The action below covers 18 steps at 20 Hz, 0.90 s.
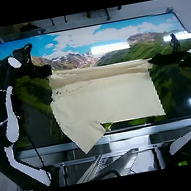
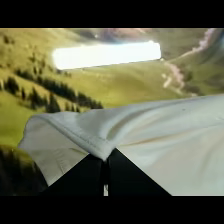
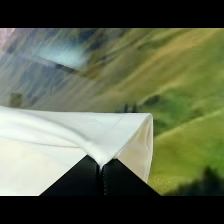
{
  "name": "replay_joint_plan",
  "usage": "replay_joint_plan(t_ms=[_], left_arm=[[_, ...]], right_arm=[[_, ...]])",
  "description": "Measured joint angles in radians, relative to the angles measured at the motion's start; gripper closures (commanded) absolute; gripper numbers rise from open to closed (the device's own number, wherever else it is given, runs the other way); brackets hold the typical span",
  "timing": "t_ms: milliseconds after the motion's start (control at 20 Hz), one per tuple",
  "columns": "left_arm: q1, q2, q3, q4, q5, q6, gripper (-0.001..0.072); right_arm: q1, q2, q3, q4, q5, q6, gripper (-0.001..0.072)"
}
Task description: Fold the shirts.
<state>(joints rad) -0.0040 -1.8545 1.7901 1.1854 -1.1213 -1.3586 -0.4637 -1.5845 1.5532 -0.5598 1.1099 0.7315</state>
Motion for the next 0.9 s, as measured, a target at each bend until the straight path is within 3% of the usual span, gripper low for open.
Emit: replay_joint_plan(t_ms=[500, 550, 600, 700, 900], left_arm=[[-0.017, -0.006, -0.149, 0.090, -0.007, -0.049, 0.0696], [-0.018, -0.006, -0.155, 0.091, 0.001, -0.052, 0.0694], [-0.019, -0.006, -0.159, 0.094, 0.004, -0.055, 0.0675], [-0.019, -0.006, -0.155, 0.105, -0.008, -0.060, 0.0005], [-0.014, -0.006, -0.069, 0.097, -0.123, -0.090, 0.0013]], right_arm=[[0.032, -0.045, 0.005, -0.095, 0.006, 0.002, 0.0690], [0.033, -0.047, 0.005, -0.098, 0.006, 0.008, 0.0659], [0.034, -0.047, 0.005, -0.103, 0.007, 0.008, 0.0517], [0.035, -0.042, 0.005, -0.110, 0.015, 0.014, 0.0407], [0.019, 0.029, 0.006, -0.134, 0.080, 0.038, 0.0382]])
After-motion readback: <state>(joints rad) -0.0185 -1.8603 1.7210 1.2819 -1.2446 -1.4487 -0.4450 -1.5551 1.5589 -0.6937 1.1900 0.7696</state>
